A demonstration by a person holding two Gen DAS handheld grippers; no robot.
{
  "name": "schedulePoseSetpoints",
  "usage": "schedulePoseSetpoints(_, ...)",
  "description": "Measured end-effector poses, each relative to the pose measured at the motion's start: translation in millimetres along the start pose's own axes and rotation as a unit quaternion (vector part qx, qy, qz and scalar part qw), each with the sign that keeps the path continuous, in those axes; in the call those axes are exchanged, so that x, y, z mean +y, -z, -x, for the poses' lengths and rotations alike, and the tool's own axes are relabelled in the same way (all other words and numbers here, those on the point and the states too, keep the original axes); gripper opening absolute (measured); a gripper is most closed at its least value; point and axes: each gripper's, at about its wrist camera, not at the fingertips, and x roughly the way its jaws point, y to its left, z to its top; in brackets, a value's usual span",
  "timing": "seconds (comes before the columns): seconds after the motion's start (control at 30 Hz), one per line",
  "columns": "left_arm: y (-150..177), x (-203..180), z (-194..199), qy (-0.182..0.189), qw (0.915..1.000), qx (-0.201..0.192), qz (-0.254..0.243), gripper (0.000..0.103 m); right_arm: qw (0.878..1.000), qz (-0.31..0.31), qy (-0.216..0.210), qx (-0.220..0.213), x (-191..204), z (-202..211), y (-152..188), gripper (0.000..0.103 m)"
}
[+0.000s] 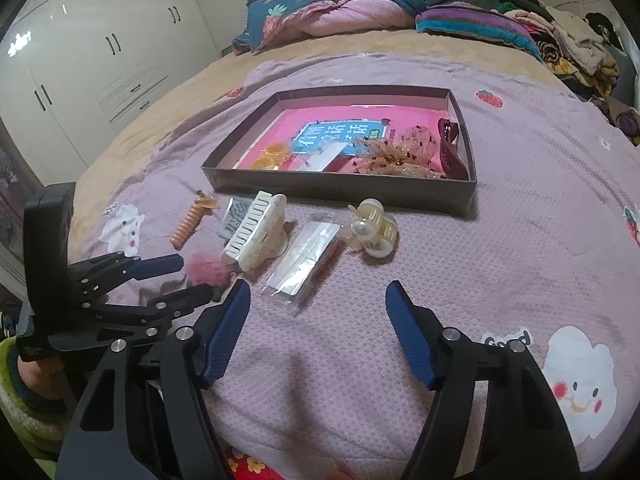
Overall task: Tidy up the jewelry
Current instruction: 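Lift both open grippers away from the tray toward the remaining jewelry, then grasp the pink pom-pom tie with the left gripper while the right grasps the clear hairpin bag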
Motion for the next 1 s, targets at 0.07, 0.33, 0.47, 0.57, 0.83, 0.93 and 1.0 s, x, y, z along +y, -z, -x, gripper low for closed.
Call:
schedulePoseSetpoints(0.07, -1.1, -0.8, -5.3, 0.002, 1.0000, 0.003, -0.002, 0.048, 1.000, -0.004, -0.001, 0.006, -1.9, -4.9, -1.0, 0.065)
schedulePoseSetpoints(0.33, 0.4, 3.4, -9.8, 0.013, 0.9999, 0.009, 0.001, 0.029, 0.999, -0.015, -0.016, 0.035, -2.6, -31.2, -9.5, 0.057)
schedulePoseSetpoints(0.47, 1.0, 7.4, -2.6, 0.016, 0.9999, 0.003, 0.006, 0.028, 0.998, -0.019, -0.021, 0.053, -0.7, -51.4, -16.0, 0.055)
schedulePoseSetpoints(0.57, 0.8, 11.8, 2.1, 0.017, 0.9998, -0.001, 0.012, 0.028, 0.997, -0.024, -0.021, 0.068, -0.8, -68.5, -19.9, 0.055)
schedulePoseSetpoints(0.83, 0.9, 27.3, 15.7, 0.014, 0.9994, -0.013, 0.030, 0.028, 0.998, -0.022, -0.004, 0.064, 4.2, -89.0, -27.4, 0.034)
schedulePoseSetpoints(0.93, 0.0, 32.4, 21.2, 0.012, 0.9991, -0.019, 0.036, 0.028, 0.998, -0.016, -0.003, 0.056, 7.9, -85.9, -26.1, 0.031)
schedulePoseSetpoints(1.0, -0.3, 35.2, 23.8, 0.011, 0.9989, -0.023, 0.039, 0.028, 0.999, -0.013, -0.002, 0.052, 10.5, -82.4, -23.9, 0.029)
